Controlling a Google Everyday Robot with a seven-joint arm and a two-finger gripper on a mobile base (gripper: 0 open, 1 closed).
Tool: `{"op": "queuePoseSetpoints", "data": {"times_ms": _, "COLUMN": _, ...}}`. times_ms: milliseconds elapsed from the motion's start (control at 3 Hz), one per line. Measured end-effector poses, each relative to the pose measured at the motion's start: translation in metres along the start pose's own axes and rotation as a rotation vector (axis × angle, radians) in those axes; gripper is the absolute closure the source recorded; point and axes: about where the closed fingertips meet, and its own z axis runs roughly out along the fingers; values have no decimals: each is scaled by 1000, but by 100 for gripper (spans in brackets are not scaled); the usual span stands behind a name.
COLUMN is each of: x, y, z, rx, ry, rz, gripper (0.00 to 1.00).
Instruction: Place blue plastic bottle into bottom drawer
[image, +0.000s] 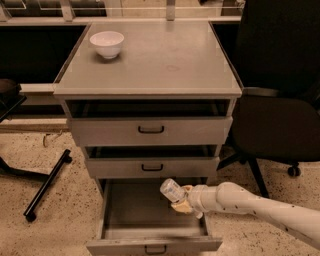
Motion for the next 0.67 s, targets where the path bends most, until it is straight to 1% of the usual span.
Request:
{"op": "queuePoseSetpoints", "data": {"times_ms": 333, "x": 39, "y": -11, "z": 40, "rx": 10, "ry": 19, "rz": 16, "gripper": 100}}
{"op": "queuePoseSetpoints", "data": {"times_ms": 667, "x": 97, "y": -17, "z": 89, "rx": 27, "ry": 70, "rz": 56, "gripper": 100}}
